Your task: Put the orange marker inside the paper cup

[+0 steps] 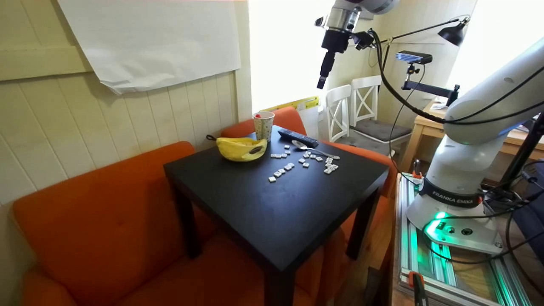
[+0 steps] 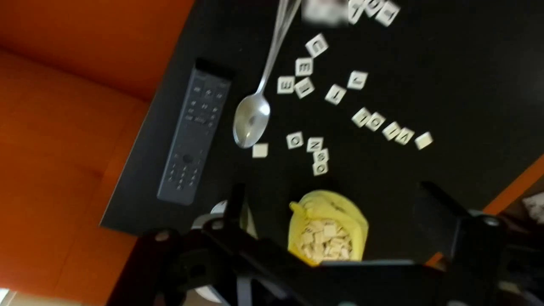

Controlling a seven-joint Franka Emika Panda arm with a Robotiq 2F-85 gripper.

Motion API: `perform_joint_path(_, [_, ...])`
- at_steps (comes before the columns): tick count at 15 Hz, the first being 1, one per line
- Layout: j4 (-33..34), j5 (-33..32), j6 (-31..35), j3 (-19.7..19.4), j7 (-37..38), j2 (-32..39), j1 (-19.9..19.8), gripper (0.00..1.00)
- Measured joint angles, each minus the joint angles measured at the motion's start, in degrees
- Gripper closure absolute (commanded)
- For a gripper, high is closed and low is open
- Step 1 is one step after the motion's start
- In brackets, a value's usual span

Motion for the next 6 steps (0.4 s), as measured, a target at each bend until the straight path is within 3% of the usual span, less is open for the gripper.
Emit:
perform_joint_path(2, [0.65, -1.5, -7.29, -4.55, 1.21, -1.4, 5.77, 0.0])
perform_joint_path(6, [0.88, -1.74, -8.88, -6.26, 1.31, -1.6, 7.42, 0.0])
